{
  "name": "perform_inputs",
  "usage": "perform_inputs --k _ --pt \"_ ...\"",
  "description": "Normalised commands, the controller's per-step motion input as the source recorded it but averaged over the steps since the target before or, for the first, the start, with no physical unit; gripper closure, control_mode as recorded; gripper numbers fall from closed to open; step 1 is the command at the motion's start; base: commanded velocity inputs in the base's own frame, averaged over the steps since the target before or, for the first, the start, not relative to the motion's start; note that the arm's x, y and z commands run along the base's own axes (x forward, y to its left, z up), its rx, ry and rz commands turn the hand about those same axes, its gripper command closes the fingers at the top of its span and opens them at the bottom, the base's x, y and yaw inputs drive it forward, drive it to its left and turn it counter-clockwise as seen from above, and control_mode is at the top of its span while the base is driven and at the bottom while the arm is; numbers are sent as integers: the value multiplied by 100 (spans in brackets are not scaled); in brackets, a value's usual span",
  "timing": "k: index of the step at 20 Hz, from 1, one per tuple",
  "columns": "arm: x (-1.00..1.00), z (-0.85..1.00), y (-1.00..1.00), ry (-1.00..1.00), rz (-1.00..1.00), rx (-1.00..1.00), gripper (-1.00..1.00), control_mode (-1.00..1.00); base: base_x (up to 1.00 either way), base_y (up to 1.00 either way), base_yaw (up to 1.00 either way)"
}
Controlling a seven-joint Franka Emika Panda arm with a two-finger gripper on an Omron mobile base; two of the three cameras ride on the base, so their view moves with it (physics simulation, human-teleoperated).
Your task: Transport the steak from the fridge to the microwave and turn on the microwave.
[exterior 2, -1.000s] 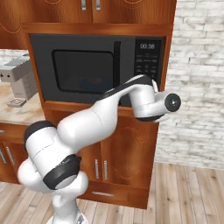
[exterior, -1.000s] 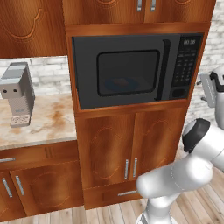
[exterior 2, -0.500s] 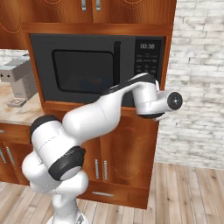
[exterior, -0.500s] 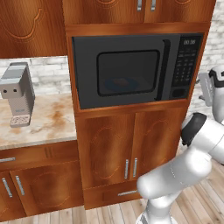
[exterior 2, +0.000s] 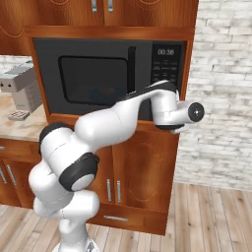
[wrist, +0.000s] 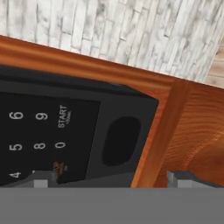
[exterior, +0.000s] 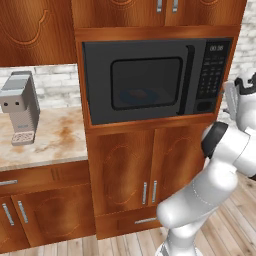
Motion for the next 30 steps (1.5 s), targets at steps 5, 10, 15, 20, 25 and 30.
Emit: perform_inputs --k 5,10,15,20,25,30 --pt "21 -9 0 1 0 2 -100 -100 0 0 0" --pt "25 -5 -1 1 0 3 -100 -100 0 0 0" --pt "23 -5 -7 0 0 6 -100 -100 0 0 0" --pt "18 -7 -11 0 0 7 -100 -100 0 0 0" --pt "22 -7 -5 0 0 6 -100 -100 0 0 0" --pt "24 -7 0 0 0 3 -100 -100 0 0 0"
